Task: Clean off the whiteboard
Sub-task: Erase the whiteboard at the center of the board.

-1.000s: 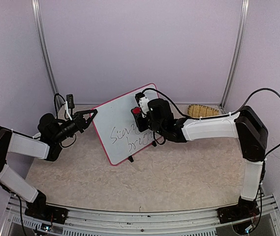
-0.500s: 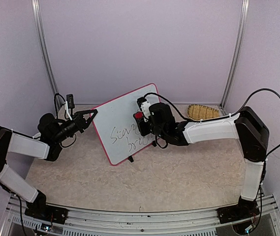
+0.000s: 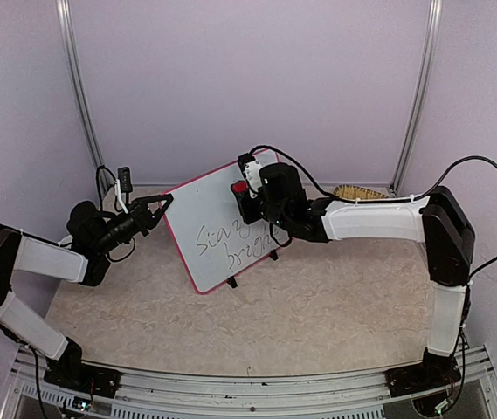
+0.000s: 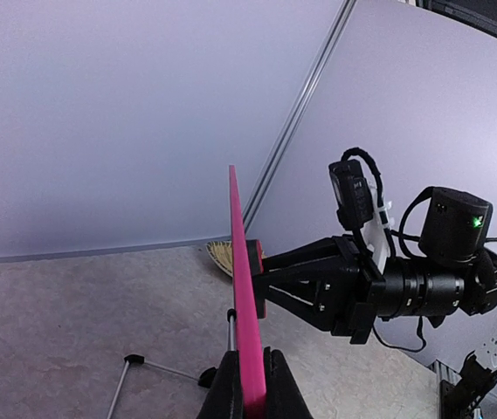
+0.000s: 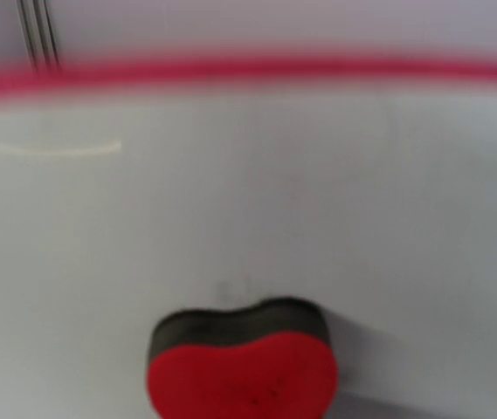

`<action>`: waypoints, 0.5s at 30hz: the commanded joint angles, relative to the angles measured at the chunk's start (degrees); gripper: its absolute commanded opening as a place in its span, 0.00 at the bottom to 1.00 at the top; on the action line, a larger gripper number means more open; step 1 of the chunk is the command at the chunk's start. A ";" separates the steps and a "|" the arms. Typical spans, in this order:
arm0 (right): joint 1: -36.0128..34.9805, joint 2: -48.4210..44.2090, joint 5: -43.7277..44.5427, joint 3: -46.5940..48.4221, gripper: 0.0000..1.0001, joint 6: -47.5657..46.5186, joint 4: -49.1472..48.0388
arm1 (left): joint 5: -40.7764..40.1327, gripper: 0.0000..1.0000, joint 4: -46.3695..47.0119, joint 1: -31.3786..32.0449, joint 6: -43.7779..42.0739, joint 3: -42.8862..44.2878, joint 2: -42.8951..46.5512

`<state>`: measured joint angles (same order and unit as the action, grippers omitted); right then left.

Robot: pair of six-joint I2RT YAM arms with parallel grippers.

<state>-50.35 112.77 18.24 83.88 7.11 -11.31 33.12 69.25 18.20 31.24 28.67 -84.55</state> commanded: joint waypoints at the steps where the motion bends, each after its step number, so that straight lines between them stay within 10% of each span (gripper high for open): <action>1: 0.95 2.89 -0.24 4.79 0.19 -0.88 0.68 | 7.12 0.00 -1.14 1.32 -3.37 0.70 -0.37; 15: 3.74 3.41 -3.01 7.38 0.19 0.74 1.68 | 7.01 0.00 -1.33 1.32 -3.49 0.70 -0.35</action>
<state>-48.73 115.22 16.05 91.37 6.63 -8.93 32.27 68.95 18.20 31.27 28.69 -84.55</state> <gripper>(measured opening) 0.193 0.064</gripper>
